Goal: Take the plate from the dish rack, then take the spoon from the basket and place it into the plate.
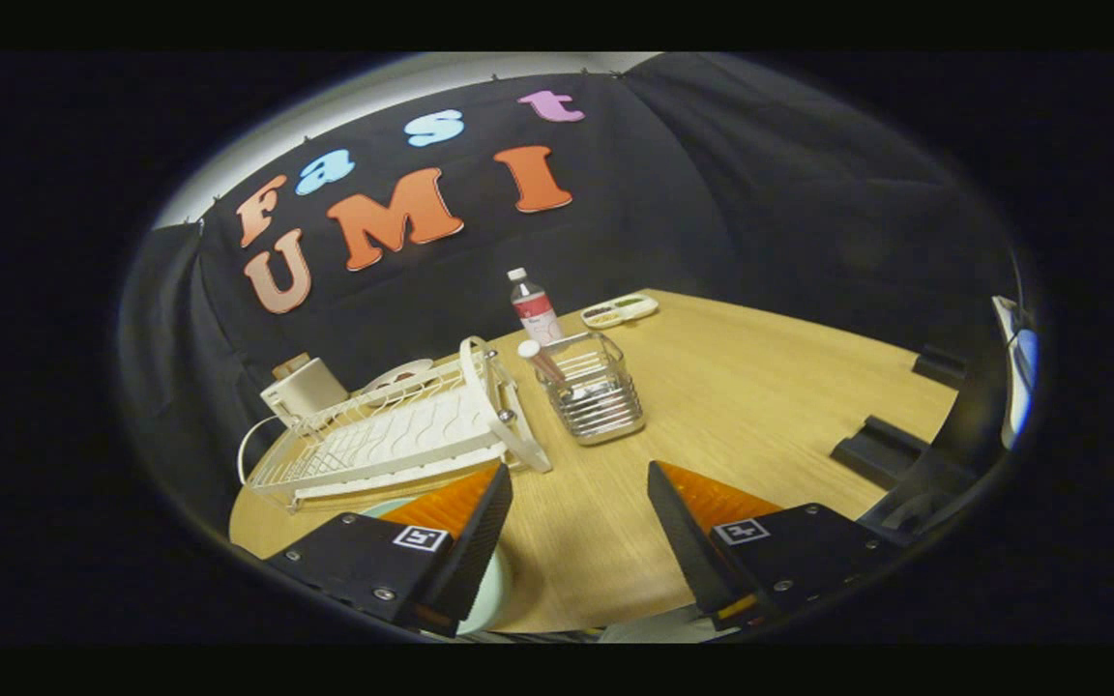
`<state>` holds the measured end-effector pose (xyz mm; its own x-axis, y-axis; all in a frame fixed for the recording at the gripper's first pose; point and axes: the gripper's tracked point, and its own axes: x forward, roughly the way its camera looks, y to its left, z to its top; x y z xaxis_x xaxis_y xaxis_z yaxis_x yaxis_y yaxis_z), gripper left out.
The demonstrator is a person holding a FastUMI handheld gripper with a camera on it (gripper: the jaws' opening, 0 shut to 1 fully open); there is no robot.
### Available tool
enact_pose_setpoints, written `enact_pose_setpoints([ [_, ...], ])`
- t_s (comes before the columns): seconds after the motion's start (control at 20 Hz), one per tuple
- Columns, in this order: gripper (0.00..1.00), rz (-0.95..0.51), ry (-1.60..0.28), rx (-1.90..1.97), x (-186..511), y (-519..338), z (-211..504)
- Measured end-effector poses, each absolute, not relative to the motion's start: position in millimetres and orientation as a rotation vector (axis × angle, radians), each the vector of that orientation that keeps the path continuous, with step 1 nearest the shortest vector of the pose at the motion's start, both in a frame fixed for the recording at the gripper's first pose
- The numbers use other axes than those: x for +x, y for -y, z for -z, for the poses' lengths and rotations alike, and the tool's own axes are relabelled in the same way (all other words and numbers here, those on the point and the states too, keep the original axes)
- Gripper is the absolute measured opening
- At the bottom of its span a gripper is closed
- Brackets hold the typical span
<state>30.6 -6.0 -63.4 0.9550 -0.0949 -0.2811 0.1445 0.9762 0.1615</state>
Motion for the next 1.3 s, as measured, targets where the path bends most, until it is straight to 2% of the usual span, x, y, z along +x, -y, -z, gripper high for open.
enact_pose_setpoints([
  [0.4,0.87,0.1,-0.042,-0.101,63.5,5.9,7.5],
  [0.6,0.76,0.068,-0.044,-0.155,87.6,-6.7,11.3],
  [0.9,0.45,0.065,-0.043,-0.188,120.9,-13.0,17.7],
  [0.95,0.35,0.073,-0.047,-0.191,125.3,-11.4,20.2],
  [1.0,0.3,0.088,-0.053,-0.191,128.5,-8.1,21.9],
  [1.05,0.17,0.082,-0.05,-0.18,129.6,-9.1,22.4],
  [1.15,0.11,0.073,-0.045,-0.173,130.2,-11.6,19.6],
  [1.3,0.1,0.066,-0.044,-0.159,125.9,-9.3,13.3],
])
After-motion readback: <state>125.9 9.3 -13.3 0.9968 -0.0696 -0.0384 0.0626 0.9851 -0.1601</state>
